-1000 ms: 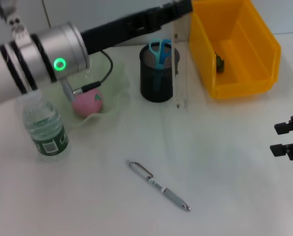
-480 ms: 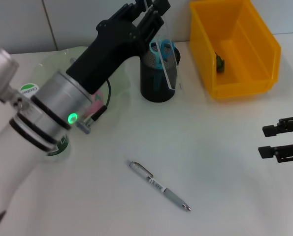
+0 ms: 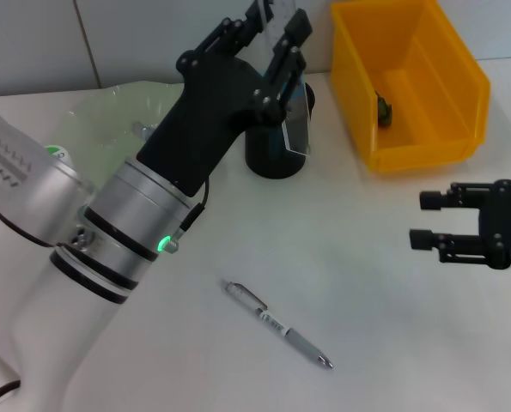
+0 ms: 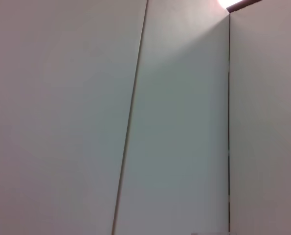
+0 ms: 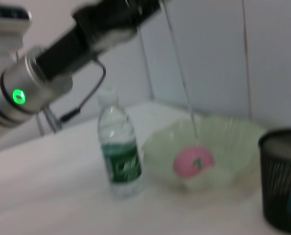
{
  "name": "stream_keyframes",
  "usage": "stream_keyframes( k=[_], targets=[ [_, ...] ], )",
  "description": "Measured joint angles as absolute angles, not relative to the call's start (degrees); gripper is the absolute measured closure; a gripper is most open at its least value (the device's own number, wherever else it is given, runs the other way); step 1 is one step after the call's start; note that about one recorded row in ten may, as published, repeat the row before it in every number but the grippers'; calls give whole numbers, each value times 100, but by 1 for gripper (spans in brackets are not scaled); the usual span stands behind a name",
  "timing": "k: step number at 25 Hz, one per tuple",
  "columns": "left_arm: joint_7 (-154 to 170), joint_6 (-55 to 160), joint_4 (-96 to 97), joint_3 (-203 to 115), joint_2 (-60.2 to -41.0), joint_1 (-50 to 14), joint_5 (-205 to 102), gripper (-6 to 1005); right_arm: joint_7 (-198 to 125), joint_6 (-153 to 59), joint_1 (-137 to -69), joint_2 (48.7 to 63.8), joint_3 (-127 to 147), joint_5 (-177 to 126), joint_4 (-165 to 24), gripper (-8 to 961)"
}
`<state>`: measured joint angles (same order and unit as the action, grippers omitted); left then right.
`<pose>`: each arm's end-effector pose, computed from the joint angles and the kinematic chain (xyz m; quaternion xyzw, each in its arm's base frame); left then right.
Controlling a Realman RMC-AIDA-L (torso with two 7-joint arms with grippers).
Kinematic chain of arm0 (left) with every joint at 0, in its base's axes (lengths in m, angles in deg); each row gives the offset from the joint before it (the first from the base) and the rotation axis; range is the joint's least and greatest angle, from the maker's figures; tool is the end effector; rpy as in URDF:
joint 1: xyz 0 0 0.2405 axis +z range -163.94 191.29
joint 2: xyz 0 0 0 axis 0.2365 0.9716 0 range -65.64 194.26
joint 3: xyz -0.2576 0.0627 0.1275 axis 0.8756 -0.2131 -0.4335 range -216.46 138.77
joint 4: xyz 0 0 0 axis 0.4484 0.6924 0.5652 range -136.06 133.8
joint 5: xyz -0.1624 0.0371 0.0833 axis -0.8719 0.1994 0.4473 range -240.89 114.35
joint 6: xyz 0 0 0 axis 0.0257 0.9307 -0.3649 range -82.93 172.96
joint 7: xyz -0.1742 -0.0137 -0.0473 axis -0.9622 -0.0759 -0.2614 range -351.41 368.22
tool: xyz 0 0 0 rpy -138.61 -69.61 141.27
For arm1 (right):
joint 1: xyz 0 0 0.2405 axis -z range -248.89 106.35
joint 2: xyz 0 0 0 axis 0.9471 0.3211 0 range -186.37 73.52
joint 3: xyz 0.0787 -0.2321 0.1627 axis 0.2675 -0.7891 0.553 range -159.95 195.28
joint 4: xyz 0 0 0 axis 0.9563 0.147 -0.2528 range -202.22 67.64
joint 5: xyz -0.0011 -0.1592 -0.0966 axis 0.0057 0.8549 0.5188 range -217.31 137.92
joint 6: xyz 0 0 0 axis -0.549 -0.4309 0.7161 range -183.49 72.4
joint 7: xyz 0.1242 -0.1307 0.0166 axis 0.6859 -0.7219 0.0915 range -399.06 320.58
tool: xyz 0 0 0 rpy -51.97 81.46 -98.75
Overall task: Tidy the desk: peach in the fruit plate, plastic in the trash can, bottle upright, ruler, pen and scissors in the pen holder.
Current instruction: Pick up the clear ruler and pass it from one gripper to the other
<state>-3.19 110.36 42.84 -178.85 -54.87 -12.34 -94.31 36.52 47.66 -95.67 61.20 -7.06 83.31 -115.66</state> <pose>-0.1222 0.3346 -0.0889 -0.7609 -0.1232 -0.5404 0.3373 0.3007 0.3042 0.0073 -0.9390 0.1918 0.2284 0.1713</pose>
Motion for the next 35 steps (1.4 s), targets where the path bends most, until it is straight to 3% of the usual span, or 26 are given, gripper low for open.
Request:
stream_keyframes(
  k=[3, 12, 35],
  targets=[
    [216, 11032, 4290, -18177, -5488, -1326, -9981, 606, 2942, 4649, -9431, 6251, -697, 7681, -11102, 299],
    [586, 10994, 4225, -18379, -5486, -1437, -10571, 605, 713, 4336, -9429, 6263, -685, 6002, -9209, 300],
    [-32, 11111, 3992, -18521, -5487, -1576, -10101, 600, 220, 4059, -10245, 6270, -824, 5704, -8356, 314]
  ],
)
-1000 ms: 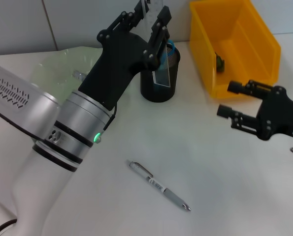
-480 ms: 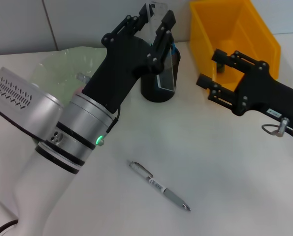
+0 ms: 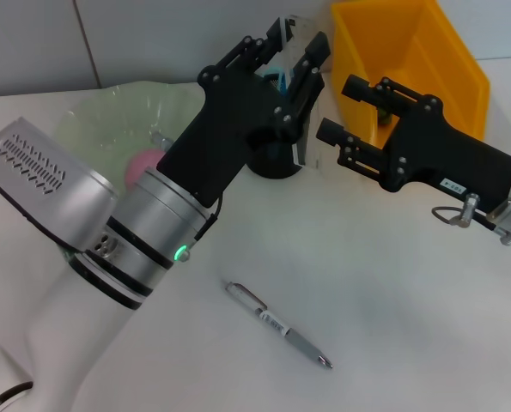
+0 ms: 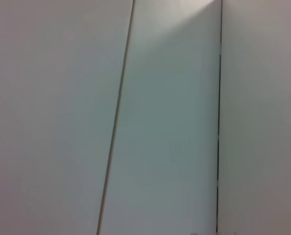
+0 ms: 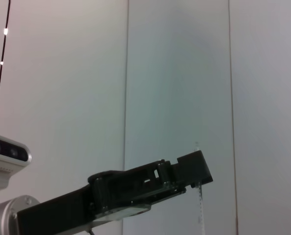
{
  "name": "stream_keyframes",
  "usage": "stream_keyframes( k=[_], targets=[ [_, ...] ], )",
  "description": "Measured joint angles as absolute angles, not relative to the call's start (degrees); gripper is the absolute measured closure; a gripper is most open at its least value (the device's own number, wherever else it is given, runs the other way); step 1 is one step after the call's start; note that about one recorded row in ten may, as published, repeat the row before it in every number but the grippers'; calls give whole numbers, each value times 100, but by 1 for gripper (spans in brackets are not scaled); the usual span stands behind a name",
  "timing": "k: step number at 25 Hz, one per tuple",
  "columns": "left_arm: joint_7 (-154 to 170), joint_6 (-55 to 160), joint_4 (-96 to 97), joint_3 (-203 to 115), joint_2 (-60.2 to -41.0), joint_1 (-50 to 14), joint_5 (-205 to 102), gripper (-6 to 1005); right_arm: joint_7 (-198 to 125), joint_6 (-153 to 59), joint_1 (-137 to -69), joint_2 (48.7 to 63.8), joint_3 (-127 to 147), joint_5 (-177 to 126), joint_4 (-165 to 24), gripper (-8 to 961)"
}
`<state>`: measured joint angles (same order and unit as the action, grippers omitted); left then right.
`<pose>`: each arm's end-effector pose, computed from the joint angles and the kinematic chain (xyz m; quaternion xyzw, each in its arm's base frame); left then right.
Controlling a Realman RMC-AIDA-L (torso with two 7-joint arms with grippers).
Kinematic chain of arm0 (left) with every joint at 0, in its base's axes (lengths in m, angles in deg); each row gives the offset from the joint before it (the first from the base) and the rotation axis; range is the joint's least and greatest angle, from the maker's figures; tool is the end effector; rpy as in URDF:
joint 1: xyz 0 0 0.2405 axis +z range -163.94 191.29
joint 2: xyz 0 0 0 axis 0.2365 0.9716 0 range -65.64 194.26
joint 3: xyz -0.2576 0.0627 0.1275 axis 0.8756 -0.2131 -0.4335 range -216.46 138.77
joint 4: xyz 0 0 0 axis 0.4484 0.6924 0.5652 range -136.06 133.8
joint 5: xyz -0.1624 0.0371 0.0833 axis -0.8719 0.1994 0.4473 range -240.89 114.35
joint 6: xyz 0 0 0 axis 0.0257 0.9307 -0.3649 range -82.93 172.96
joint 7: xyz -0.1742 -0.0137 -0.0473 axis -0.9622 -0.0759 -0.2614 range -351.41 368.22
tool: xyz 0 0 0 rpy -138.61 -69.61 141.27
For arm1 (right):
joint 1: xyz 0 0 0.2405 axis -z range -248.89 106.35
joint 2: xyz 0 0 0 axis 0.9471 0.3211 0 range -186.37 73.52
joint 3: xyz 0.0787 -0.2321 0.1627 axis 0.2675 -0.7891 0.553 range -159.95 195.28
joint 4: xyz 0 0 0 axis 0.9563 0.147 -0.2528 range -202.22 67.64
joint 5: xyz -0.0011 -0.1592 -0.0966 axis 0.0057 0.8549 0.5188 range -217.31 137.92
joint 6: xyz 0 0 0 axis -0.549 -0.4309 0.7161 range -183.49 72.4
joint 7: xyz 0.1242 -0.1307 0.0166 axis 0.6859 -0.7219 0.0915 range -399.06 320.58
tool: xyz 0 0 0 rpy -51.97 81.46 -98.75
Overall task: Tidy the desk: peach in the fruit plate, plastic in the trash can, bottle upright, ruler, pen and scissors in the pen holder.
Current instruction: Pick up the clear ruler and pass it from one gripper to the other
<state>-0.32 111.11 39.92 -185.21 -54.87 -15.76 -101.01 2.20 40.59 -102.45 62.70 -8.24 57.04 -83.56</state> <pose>-0.1210 0.3364 -0.1032 -0.7775 -0.1175 -0.5219 0.3307 0.2322 0.3419 -0.0309 -0.8508 0.0580 0.4382 0.2843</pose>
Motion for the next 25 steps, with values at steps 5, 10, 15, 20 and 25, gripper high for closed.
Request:
stream_keyframes(
  k=[5, 10, 15, 20, 25],
  targets=[
    [-22, 11120, 3969, -18511, -5487, -1577, -10094, 599, 208, 4042, -10347, 6282, -796, 5691, -8284, 324],
    [10, 11120, 3964, -18491, -5487, -1576, -10130, 598, 9, 3986, -10475, 6300, -806, 5566, -8089, 334],
    [24, 11120, 3964, -18484, -5487, -1588, -10144, 597, -153, 3888, -10559, 6302, -851, 5412, -7919, 343],
    [106, 11119, 3969, -18471, -5487, -1602, -10149, 596, -171, 3802, -10611, 6301, -853, 5414, -7861, 353],
    [181, 11090, 3981, -18467, -5487, -1647, -10152, 596, -312, 3707, -10673, 6301, -853, 5417, -7737, 363]
  ],
)
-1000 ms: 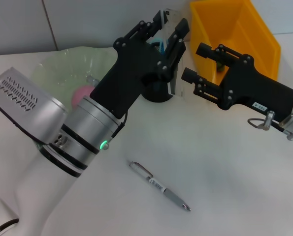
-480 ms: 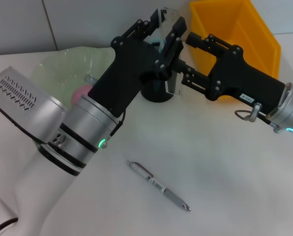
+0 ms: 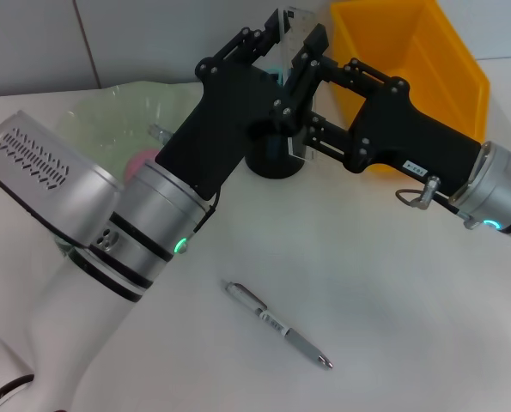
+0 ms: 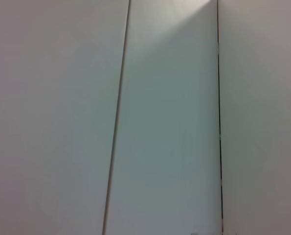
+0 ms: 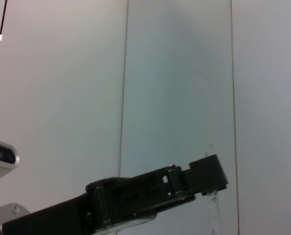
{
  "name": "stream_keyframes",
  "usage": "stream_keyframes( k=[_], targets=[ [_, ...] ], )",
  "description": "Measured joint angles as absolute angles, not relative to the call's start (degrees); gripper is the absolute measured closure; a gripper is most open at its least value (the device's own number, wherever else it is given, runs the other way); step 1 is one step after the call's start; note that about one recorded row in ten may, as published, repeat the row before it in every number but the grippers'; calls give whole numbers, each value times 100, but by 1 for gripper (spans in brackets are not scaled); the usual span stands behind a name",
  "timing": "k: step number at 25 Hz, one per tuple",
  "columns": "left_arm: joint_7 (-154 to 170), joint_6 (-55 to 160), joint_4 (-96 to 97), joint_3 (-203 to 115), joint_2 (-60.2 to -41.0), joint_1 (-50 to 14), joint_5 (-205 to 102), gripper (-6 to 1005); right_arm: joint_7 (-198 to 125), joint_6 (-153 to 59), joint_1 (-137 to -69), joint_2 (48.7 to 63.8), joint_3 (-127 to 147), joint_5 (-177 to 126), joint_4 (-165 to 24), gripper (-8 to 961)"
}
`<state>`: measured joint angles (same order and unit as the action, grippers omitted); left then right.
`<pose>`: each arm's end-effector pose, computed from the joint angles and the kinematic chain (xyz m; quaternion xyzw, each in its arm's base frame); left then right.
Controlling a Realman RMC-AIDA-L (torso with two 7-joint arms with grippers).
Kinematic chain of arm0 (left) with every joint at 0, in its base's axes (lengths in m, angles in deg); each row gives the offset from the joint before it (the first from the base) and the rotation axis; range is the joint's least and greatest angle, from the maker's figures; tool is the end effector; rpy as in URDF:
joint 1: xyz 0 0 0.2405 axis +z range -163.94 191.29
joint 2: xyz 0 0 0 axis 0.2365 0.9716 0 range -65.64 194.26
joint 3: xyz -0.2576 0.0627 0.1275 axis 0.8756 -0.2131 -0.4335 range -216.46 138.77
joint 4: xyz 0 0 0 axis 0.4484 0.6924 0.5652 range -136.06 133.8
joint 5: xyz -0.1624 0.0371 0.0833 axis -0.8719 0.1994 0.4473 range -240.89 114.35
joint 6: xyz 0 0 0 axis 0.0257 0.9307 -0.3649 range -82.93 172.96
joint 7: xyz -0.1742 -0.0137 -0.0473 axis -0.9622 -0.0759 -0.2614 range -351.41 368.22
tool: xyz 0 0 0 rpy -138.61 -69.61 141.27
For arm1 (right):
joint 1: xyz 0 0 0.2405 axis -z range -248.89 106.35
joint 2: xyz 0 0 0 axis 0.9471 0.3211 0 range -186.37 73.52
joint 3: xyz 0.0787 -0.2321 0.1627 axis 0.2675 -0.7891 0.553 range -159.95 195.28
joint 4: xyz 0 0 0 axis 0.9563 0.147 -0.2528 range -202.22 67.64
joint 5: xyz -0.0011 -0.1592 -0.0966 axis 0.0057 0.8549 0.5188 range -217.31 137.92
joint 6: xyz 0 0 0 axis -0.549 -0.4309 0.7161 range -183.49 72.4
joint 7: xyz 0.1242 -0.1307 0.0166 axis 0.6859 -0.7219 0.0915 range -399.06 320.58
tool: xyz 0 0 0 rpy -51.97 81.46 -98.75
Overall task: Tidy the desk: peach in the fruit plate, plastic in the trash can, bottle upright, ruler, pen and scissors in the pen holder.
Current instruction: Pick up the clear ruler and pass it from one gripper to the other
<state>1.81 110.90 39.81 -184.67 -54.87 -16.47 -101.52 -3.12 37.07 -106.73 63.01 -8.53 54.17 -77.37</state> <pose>-0.1185 0.3412 -0.1011 -0.7771 -0.1029 -0.5173 0.3435 0.2106 0.3592 -0.0456 -0.8426 0.0493 0.4480 0.2946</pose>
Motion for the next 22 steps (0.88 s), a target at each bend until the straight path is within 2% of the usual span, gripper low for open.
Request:
stream_keyframes(
  k=[22],
  targets=[
    [480, 11047, 3983, -18536, -5487, -1790, -10548, 591, -391, 3442, -10874, 6310, -844, 5406, -7625, 405]
  ],
)
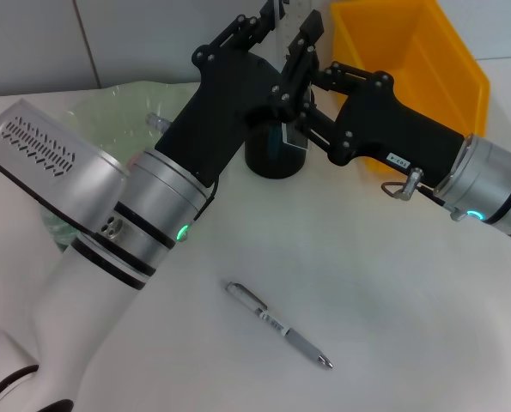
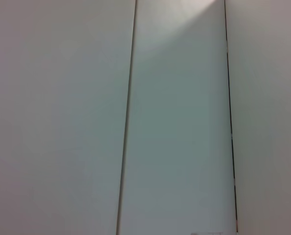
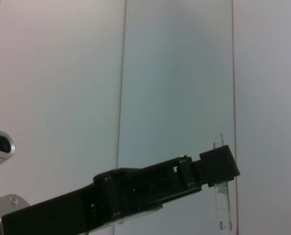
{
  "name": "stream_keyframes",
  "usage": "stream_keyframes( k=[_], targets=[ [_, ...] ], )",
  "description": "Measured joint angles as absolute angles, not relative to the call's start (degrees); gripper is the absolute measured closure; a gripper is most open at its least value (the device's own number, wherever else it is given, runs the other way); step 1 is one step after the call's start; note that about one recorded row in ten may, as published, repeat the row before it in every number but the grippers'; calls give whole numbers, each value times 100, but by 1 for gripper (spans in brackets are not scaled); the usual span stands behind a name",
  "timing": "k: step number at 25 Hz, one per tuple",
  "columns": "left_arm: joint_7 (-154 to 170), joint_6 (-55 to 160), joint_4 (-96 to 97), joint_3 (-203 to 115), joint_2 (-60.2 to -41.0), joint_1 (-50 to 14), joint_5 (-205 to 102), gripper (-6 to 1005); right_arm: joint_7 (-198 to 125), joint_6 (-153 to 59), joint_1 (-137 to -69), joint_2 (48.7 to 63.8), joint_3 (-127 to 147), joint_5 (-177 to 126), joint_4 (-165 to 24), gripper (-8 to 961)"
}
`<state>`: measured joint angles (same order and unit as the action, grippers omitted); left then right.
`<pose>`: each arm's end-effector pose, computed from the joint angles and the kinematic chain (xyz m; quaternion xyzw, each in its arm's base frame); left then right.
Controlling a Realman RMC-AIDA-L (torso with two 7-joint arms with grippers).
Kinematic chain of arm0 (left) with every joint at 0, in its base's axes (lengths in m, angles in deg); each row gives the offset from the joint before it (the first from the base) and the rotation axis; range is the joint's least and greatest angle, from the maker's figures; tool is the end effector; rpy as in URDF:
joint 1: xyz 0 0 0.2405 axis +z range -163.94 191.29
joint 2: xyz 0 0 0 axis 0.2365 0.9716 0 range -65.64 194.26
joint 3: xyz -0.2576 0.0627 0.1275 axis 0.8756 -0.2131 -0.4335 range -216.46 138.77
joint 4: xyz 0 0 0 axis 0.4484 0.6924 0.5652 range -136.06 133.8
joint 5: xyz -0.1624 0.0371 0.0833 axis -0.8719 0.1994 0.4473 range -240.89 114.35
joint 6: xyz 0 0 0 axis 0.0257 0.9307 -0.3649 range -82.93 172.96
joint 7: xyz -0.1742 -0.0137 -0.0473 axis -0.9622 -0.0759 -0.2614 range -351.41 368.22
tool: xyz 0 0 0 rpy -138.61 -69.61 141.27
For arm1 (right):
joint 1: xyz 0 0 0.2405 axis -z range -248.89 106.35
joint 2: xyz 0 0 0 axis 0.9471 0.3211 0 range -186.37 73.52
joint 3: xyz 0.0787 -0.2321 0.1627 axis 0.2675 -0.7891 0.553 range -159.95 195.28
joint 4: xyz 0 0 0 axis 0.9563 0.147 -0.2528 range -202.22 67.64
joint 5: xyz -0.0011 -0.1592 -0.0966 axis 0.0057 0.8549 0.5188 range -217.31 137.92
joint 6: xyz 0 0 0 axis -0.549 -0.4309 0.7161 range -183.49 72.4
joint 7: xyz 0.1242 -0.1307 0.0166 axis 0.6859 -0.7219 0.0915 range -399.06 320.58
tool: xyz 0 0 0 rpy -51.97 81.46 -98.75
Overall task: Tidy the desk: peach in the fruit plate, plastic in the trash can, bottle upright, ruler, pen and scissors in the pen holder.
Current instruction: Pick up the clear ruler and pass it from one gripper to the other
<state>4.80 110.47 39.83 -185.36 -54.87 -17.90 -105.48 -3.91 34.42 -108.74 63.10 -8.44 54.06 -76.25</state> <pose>-0.1157 0.3501 -0.0988 -0.7720 -0.0998 -0.5122 0.3629 0.2032 0.3697 -0.0517 -0.8465 0.0489 0.4393 0.2968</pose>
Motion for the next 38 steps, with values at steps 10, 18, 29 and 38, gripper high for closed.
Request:
stream_keyframes(
  k=[10, 18, 29, 38],
  targets=[
    [480, 11047, 3976, -18545, -5487, -1788, -10546, 589, -391, 3349, -10916, 6310, -831, 5406, -7625, 592],
    [480, 11049, 3946, -18545, -5487, -1791, -10545, 588, -391, 3349, -10946, 6310, -833, 5401, -7625, 725],
    [480, 11050, 3912, -18545, -5487, -1844, -10546, 586, -391, 3361, -10995, 6310, -845, 5398, -7625, 780],
    [480, 11048, 3903, -18544, -5486, -1852, -10548, 584, -389, 3325, -11007, 6310, -823, 5398, -7599, 930]
  ],
)
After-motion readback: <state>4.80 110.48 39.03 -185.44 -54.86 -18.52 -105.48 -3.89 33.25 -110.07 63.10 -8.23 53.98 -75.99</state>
